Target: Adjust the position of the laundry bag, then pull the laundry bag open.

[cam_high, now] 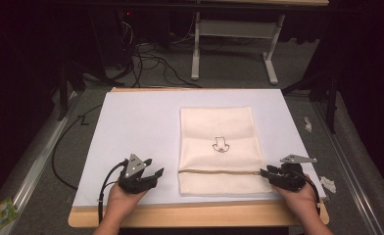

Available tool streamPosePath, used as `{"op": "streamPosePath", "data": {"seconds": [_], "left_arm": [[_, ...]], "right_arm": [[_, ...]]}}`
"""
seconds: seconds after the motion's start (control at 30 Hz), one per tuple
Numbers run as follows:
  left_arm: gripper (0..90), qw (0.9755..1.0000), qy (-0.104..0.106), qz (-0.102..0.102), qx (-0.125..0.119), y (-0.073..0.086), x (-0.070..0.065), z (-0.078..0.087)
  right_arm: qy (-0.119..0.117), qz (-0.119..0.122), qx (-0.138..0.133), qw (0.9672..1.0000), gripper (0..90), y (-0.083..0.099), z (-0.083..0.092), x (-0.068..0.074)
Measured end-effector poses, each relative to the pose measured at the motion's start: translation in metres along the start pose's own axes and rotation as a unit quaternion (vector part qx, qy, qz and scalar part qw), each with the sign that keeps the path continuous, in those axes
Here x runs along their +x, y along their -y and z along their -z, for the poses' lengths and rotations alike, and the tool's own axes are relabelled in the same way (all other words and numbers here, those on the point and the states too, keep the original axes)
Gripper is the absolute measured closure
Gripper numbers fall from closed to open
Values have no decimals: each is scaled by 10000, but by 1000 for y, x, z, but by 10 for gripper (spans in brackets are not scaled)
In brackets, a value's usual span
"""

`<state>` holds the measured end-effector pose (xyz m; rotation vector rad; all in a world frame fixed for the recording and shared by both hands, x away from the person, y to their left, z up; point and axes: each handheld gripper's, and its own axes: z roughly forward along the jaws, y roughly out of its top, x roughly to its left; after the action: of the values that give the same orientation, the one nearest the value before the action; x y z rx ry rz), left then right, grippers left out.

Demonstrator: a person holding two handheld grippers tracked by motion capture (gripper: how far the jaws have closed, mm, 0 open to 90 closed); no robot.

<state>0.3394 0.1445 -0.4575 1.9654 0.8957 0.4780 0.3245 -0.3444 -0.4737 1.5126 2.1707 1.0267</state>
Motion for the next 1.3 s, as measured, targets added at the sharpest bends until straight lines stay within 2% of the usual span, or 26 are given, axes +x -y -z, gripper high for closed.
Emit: {"op": "streamPosePath", "data": {"seconds": [0.13, 0.27, 0.33, 0.47, 0.57, 0.63, 0.7, 0.77, 0.87, 1.0, 1.13, 1.3], "left_arm": [[431, 10000, 17, -10, 55, 0, 0, -1], [421, 9999, -23, -65, 97, -1, -1, -3], [411, 10000, 3, -17, 57, -2, -1, -3], [382, 9998, 152, 119, 77, -2, -2, -4], [380, 9993, 275, 253, 78, -3, -3, -6], [360, 9988, 295, 375, 62, -6, -5, -8], [362, 9978, 466, 480, 30, -10, -8, -10], [372, 9965, 647, 526, 23, -14, -15, -13], [380, 9955, 855, 387, 119, -21, -31, -20], [410, 9916, 1220, 390, 164, -33, -54, -36], [449, 9889, 1470, 155, 168, -47, -80, -55], [484, 9848, 1723, 149, 139, -63, -106, -87]], "right_arm": [[35, 60, 27, 10000, 628, 0, 0, 1], [7, 145, 79, 9999, 755, -2, -1, 1], [-31, 174, 87, 9998, 804, -3, -2, 2], [-131, 350, 98, 9993, 838, -6, -4, 9], [-262, 475, 19, 9985, 841, -11, -6, 20], [-310, 677, -66, 9972, 841, -16, -8, 28], [-315, 799, -129, 9962, 841, -20, -10, 36], [-320, 869, -194, 9955, 841, -23, -11, 42], [-313, 895, -264, 9951, 841, -24, -12, 44], [-323, 898, -266, 9951, 840, -22, -12, 43], [-322, 922, -335, 9947, 840, -20, -9, 42], [-304, 919, -432, 9944, 840, -21, -4, 38]]}}
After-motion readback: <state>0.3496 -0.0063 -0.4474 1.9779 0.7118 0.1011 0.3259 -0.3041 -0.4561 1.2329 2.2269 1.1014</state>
